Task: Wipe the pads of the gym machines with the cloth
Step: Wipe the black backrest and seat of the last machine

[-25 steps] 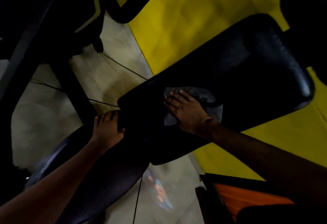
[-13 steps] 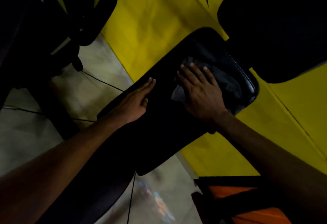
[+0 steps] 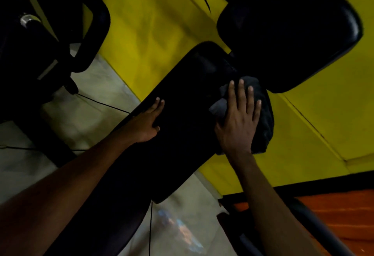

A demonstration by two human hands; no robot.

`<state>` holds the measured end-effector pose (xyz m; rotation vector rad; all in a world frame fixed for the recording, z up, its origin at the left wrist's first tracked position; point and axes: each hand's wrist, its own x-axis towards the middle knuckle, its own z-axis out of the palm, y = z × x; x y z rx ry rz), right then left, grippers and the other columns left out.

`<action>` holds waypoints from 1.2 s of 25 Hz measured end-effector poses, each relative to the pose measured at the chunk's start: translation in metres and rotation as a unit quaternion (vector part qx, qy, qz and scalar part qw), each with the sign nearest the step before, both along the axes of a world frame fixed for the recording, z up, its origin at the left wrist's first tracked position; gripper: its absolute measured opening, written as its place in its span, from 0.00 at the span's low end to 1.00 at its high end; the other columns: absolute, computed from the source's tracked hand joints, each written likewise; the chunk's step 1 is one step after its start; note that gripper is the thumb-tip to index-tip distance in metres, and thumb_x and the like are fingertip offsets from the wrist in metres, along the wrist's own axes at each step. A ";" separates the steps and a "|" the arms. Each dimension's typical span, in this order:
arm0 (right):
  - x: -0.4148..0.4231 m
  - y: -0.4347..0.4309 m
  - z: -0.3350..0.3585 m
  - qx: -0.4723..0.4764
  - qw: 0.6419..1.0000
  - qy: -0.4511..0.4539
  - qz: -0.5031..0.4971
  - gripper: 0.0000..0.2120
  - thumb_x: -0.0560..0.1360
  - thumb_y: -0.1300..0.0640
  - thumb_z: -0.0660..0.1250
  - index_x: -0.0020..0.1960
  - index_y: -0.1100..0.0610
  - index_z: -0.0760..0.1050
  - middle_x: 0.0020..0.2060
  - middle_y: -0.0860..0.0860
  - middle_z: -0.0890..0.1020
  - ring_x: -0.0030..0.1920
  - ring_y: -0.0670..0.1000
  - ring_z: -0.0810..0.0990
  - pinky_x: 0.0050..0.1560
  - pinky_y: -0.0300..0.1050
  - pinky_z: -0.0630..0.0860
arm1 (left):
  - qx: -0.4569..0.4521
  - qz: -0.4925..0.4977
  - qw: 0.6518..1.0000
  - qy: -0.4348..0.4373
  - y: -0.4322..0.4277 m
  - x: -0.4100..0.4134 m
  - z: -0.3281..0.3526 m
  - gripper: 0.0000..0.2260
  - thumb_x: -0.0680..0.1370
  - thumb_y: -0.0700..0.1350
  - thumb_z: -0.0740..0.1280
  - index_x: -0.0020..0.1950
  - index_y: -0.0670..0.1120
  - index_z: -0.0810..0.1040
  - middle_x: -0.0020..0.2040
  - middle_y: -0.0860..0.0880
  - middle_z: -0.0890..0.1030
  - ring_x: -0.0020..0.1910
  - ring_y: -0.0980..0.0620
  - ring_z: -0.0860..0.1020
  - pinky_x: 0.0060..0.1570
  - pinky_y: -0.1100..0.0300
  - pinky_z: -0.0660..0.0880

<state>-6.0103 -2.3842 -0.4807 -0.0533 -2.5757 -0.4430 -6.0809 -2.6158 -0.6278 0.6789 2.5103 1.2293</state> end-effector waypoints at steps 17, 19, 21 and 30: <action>0.009 -0.024 -0.060 -0.178 0.976 0.122 -0.027 0.50 0.60 0.57 0.71 0.81 0.56 0.57 0.80 0.54 0.56 0.81 0.57 0.50 0.79 0.58 0.47 | -0.023 0.033 0.986 0.160 -0.002 0.003 -0.036 0.44 0.76 0.42 0.68 0.81 0.57 0.41 0.78 0.63 0.39 0.77 0.48 0.60 0.66 0.44 0.68; -0.003 -0.018 -0.037 -0.237 0.952 0.193 -0.028 0.48 0.61 0.59 0.68 0.80 0.58 0.58 0.80 0.57 0.57 0.80 0.59 0.51 0.79 0.58 0.49 | -0.021 0.034 0.985 0.168 -0.002 0.003 -0.038 0.44 0.76 0.41 0.68 0.81 0.56 0.42 0.79 0.62 0.40 0.77 0.47 0.61 0.67 0.44 0.67; -0.009 -0.015 -0.034 -0.254 0.938 0.236 -0.019 0.43 0.64 0.61 0.66 0.79 0.60 0.60 0.79 0.59 0.59 0.80 0.61 0.53 0.78 0.60 0.53 | -0.035 0.034 0.983 0.177 -0.004 0.003 -0.038 0.44 0.76 0.40 0.68 0.81 0.56 0.42 0.80 0.60 0.40 0.77 0.49 0.59 0.69 0.44 0.63; 0.038 -0.033 -0.145 -0.423 0.887 0.184 -0.021 0.44 0.67 0.59 0.63 0.81 0.62 0.51 0.80 0.58 0.50 0.80 0.60 0.49 0.77 0.59 0.56 | -0.112 0.043 0.958 0.260 0.009 0.026 -0.040 0.40 0.76 0.45 0.64 0.81 0.51 0.44 0.81 0.53 0.45 0.79 0.52 0.53 0.74 0.46 0.58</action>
